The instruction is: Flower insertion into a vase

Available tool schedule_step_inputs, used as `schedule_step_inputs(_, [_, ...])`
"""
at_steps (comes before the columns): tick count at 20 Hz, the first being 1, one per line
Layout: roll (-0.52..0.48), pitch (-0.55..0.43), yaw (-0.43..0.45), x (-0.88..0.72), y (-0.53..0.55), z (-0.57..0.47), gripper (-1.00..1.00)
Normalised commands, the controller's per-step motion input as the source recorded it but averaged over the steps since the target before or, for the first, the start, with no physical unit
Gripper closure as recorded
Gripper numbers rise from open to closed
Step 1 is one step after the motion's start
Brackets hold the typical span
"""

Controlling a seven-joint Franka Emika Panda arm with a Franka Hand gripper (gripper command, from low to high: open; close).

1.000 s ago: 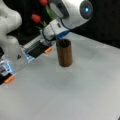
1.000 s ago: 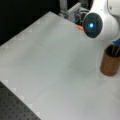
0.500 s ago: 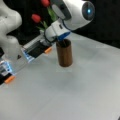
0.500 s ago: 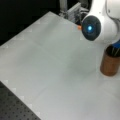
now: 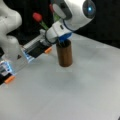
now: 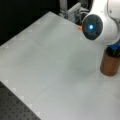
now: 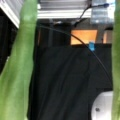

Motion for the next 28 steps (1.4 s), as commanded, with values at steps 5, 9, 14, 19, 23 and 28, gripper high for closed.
schedule_step_inputs(5, [-0.243,-0.473,0.104,0.28,-0.05,0.34,-1.00])
schedule_step_inputs(9, [-0.162,-0.910,0.103,0.04,-0.23,0.30,-1.00])
schedule_step_inputs(14, [-0.063,-0.903,0.138,-0.20,-0.39,0.03,-1.00])
schedule_step_inputs(19, [0.008,-0.626,0.130,-0.14,-0.49,-0.15,-1.00])
schedule_step_inputs(23, [0.052,-0.373,0.152,0.16,-0.66,-0.08,-1.00])
schedule_step_inputs(28, [0.035,-0.117,0.109,0.27,-0.51,0.01,-1.00])
